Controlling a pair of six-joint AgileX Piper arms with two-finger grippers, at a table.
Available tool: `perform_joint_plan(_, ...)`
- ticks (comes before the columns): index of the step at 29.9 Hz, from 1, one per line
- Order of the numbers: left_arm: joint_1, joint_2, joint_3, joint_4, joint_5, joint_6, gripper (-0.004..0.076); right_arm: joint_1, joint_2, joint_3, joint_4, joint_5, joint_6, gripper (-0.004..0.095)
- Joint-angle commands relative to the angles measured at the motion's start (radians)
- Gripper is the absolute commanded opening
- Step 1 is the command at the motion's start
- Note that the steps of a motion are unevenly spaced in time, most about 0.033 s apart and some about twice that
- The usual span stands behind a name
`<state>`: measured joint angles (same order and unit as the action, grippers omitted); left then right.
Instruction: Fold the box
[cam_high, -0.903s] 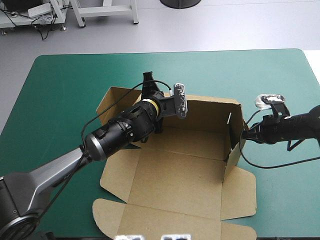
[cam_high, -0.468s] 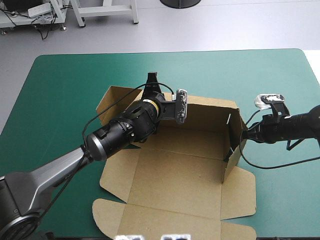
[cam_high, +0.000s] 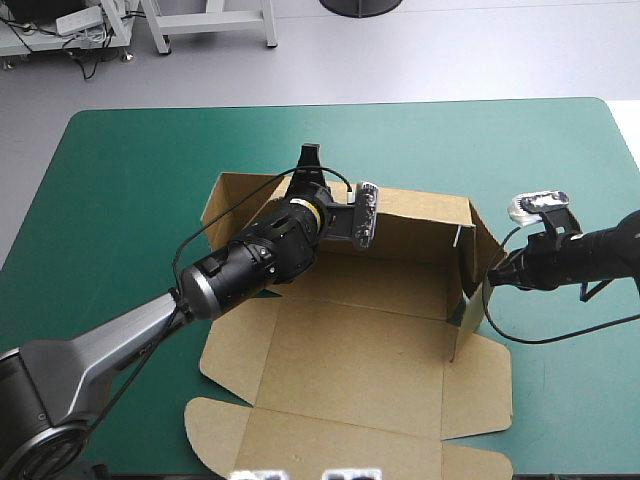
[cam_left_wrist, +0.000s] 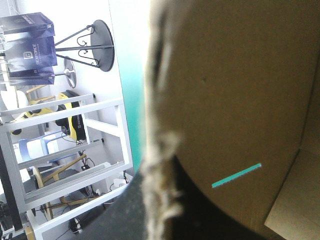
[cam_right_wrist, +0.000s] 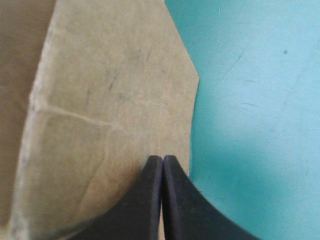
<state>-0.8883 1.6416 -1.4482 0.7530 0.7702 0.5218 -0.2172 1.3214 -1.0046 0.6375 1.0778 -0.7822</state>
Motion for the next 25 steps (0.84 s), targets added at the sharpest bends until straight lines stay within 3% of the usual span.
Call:
perform_joint_plan(1, -0.001, -0.025, -0.018, -0.001, 0.056, -0.001, -0.001, 0.0, -0.032, -0.019, -0.001, -0.022, 0.009, 0.0063)
perform_joint_plan(7, -0.001, -0.025, -0.018, -0.001, 0.056, -0.007, -0.001, 0.0, -0.032, -0.019, -0.003, -0.019, 0.015, 0.0283)
perform_joint_plan(17, -0.001, -0.025, -0.018, -0.001, 0.056, -0.009, -0.001, 0.0, -0.032, -0.019, -0.024, 0.087, 0.015, 0.0302)
perform_joint_plan(25, -0.001, -0.025, -0.018, -0.001, 0.056, -0.015, -0.001, 0.0, -0.032, -0.019, -0.014, 0.138, -0.06, 0.0384)
